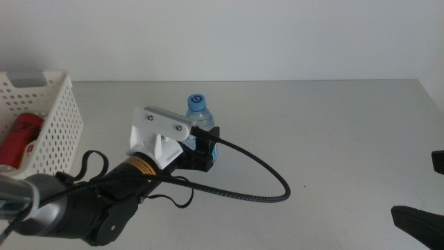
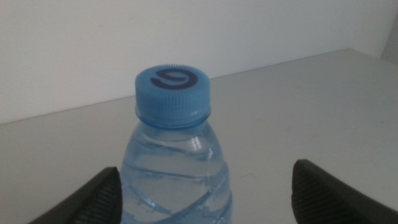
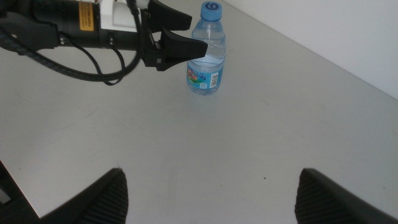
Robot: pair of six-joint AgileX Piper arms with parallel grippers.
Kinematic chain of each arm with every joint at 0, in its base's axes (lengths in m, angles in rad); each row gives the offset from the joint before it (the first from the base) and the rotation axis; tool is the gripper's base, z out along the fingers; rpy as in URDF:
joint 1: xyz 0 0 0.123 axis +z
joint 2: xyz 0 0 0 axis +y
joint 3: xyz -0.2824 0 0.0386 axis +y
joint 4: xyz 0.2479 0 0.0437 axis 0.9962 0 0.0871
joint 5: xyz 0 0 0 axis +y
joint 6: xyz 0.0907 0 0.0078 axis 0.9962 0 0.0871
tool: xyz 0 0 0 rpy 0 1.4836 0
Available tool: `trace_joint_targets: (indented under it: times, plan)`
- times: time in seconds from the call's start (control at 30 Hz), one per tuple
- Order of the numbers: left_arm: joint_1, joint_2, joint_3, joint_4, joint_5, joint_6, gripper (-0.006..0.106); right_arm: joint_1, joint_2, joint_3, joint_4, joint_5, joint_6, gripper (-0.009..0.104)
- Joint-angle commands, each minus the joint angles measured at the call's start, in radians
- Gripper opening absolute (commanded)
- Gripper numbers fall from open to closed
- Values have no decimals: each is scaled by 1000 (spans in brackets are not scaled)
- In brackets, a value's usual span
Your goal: Use arms to grab the bottles and put them into the dustbin to the left of the table.
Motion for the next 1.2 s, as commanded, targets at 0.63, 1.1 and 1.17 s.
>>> trace_joint_targets:
  times: [0.63,1.1,1.17]
  plan:
    - [-5,72,-155,-115,48,-26,-2,5,1,-27,4,-64,-13,70]
    - [144,-373,-390,-56,1050,113,-2,5,1,-27,4,-64,-13,70]
    - [233,-397,-461,-56,1192,173,-2,5,1,-27,4,-64,-13,70]
